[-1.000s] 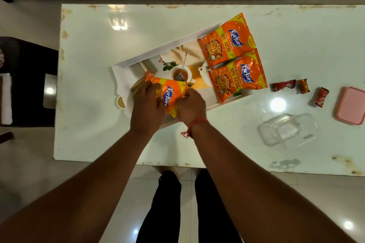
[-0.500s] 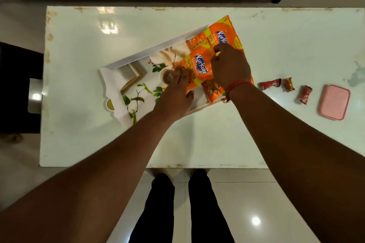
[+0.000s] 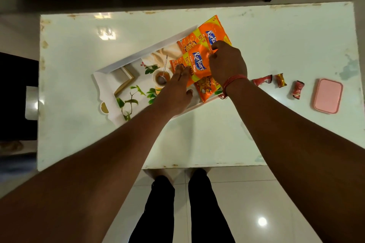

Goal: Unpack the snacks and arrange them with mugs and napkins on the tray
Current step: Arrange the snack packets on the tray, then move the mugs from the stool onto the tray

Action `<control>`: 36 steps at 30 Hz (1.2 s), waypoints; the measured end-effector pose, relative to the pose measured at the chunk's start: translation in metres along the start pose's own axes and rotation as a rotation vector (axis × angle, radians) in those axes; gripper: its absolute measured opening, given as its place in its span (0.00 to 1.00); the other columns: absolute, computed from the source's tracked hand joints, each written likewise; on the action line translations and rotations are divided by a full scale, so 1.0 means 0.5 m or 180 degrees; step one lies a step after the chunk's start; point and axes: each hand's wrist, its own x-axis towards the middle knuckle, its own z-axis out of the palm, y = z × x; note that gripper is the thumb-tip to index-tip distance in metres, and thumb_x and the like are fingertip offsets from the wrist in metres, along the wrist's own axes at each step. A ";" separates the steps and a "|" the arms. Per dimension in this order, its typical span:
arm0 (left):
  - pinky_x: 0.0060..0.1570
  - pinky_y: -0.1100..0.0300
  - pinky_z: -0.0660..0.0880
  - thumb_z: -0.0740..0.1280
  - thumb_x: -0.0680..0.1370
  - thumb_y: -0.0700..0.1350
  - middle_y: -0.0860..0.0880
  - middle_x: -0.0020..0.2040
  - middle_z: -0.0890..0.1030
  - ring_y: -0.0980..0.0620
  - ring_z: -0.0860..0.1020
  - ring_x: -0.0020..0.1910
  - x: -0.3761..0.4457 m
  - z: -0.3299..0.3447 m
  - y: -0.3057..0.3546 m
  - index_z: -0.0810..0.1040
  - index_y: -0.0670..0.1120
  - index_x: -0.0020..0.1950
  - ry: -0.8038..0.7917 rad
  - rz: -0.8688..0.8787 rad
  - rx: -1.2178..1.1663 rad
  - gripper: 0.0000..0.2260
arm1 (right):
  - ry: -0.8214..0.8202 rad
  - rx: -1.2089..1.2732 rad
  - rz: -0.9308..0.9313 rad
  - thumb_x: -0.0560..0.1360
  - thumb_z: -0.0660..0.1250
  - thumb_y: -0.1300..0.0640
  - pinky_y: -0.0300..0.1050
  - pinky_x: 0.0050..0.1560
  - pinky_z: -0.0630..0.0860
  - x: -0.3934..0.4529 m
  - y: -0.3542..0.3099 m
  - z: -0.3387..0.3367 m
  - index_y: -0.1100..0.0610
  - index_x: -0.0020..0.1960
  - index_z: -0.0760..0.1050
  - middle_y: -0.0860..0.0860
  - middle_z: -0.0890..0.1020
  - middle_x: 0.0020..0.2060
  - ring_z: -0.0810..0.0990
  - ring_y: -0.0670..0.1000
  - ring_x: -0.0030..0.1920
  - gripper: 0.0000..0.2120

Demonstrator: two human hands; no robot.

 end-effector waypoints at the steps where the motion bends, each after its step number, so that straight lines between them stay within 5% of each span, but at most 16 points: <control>1: 0.73 0.45 0.62 0.63 0.80 0.44 0.40 0.81 0.48 0.42 0.49 0.80 0.003 0.000 0.002 0.48 0.43 0.80 0.0005 0.0012 -0.0003 0.34 | -0.0011 0.0030 0.0000 0.80 0.60 0.55 0.53 0.59 0.77 0.003 0.001 -0.001 0.53 0.68 0.73 0.55 0.79 0.64 0.79 0.58 0.61 0.17; 16: 0.70 0.46 0.66 0.64 0.80 0.42 0.40 0.81 0.48 0.41 0.50 0.79 0.007 0.004 0.024 0.48 0.44 0.80 0.0065 -0.0066 -0.0280 0.35 | -0.0258 0.0155 -0.0287 0.79 0.60 0.58 0.52 0.67 0.73 0.046 0.012 -0.014 0.53 0.73 0.68 0.54 0.77 0.67 0.76 0.56 0.65 0.23; 23: 0.73 0.40 0.61 0.63 0.81 0.53 0.40 0.80 0.55 0.37 0.54 0.78 -0.017 -0.003 0.019 0.51 0.43 0.80 0.0403 -0.0192 -0.0028 0.34 | 0.0634 -0.0086 -0.0635 0.78 0.60 0.57 0.52 0.51 0.79 -0.015 -0.002 -0.010 0.52 0.69 0.71 0.52 0.75 0.65 0.80 0.55 0.57 0.19; 27: 0.72 0.42 0.64 0.56 0.79 0.60 0.39 0.79 0.58 0.37 0.57 0.78 -0.047 -0.016 -0.010 0.54 0.43 0.80 0.0533 -0.0316 0.0146 0.34 | 0.0711 -0.0373 -0.1127 0.75 0.61 0.57 0.56 0.55 0.76 -0.079 -0.024 0.044 0.57 0.64 0.73 0.58 0.77 0.59 0.76 0.60 0.57 0.18; 36: 0.71 0.31 0.56 0.46 0.79 0.65 0.41 0.79 0.58 0.37 0.55 0.78 -0.165 -0.102 -0.144 0.56 0.48 0.80 0.0389 -0.0665 0.1534 0.33 | -0.0521 -0.1498 -0.1345 0.77 0.60 0.41 0.67 0.70 0.62 -0.163 -0.057 0.140 0.54 0.76 0.60 0.58 0.63 0.76 0.61 0.65 0.74 0.32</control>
